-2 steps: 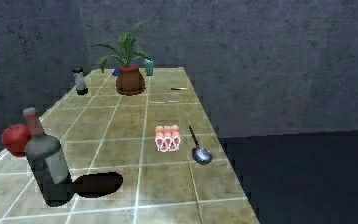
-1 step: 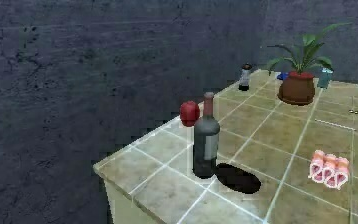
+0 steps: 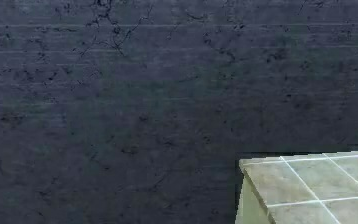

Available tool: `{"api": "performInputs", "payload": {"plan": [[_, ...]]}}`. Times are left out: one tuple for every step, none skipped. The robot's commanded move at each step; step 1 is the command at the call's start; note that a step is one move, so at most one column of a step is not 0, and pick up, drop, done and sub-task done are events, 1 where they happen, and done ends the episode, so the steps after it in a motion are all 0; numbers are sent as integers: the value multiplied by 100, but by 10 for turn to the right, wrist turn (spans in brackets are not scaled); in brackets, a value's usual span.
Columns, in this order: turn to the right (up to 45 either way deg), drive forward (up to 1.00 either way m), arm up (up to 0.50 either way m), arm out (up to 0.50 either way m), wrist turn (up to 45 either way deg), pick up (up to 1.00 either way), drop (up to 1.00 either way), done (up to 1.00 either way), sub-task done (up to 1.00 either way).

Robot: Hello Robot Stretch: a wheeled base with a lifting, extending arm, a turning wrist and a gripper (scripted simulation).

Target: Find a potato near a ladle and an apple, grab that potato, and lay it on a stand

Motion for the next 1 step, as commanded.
{"api": "performInputs", "payload": {"plan": [[-210,0,0,0,0,0,0,0,0]]}}
